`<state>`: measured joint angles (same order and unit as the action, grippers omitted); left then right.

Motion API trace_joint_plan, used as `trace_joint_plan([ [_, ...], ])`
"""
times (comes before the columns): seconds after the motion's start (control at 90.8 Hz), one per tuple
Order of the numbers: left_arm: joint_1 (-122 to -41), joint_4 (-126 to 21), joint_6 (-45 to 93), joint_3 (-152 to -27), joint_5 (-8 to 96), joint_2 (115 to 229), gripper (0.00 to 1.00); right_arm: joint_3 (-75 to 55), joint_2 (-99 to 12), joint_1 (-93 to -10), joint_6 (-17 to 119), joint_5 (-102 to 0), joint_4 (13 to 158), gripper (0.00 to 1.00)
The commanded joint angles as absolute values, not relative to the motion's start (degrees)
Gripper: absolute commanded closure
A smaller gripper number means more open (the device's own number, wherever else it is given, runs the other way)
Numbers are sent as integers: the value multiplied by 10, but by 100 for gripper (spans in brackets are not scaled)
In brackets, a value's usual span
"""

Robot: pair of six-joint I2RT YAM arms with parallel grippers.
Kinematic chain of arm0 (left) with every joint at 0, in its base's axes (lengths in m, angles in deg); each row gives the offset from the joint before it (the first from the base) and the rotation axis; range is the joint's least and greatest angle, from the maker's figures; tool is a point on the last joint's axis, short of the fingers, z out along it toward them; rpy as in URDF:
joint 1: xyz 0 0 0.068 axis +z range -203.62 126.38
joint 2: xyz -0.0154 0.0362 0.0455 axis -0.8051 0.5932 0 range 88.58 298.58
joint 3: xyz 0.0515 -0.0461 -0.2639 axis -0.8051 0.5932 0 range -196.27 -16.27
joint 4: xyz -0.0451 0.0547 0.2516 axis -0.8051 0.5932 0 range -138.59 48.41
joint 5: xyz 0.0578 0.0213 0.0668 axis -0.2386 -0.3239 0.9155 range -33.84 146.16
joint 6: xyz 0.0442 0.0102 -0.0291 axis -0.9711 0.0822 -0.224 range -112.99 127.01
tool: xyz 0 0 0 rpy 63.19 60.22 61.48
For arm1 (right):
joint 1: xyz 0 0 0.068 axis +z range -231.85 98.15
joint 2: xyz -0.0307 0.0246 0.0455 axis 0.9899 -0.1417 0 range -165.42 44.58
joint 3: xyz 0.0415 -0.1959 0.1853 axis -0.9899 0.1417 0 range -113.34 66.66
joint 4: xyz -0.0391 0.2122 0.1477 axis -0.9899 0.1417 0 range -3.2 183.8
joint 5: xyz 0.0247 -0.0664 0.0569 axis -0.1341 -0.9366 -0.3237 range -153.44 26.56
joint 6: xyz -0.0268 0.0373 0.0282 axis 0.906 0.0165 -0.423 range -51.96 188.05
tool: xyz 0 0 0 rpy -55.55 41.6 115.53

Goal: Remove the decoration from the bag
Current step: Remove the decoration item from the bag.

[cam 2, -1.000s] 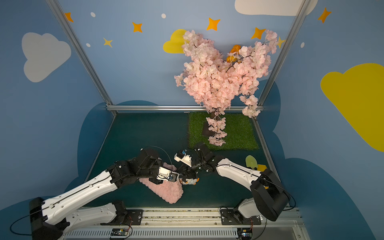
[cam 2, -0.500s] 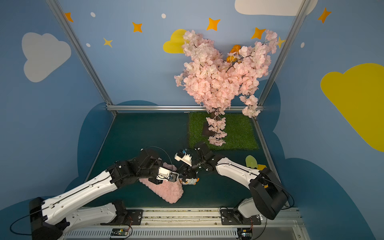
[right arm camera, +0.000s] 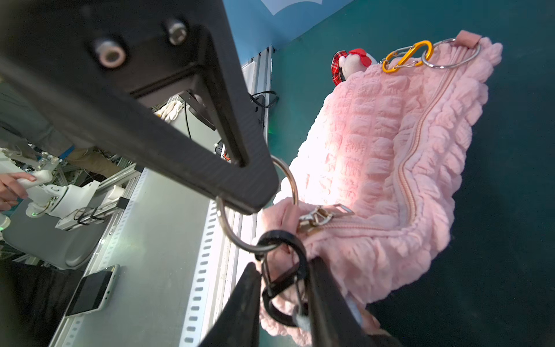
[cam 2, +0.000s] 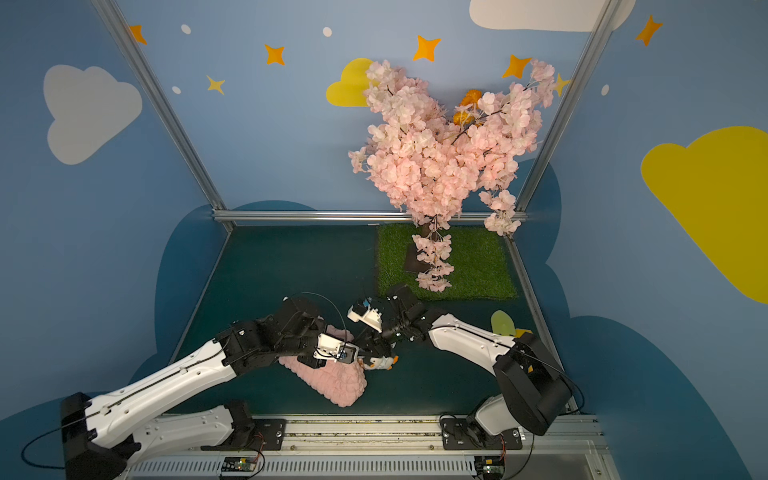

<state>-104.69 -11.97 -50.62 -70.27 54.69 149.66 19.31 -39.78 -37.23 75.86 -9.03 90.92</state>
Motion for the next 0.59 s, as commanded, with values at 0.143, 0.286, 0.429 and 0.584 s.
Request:
trace_joint_plan([
  [0.143, -1049, -126, -503, -726, 553, 1501, 98, 179, -416, -369, 734, -89, 887, 72],
  [0.286, -1051, -122, -500, -724, 554, 1500, 98, 187, -415, -374, 720, -85, 865, 76],
  [0.429, -1055, -123, -499, -721, 558, 1498, 98, 189, -411, -377, 707, -81, 854, 80],
  [0.584, -1059, -122, -499, -722, 566, 1496, 98, 197, -407, -378, 702, -80, 850, 87],
])
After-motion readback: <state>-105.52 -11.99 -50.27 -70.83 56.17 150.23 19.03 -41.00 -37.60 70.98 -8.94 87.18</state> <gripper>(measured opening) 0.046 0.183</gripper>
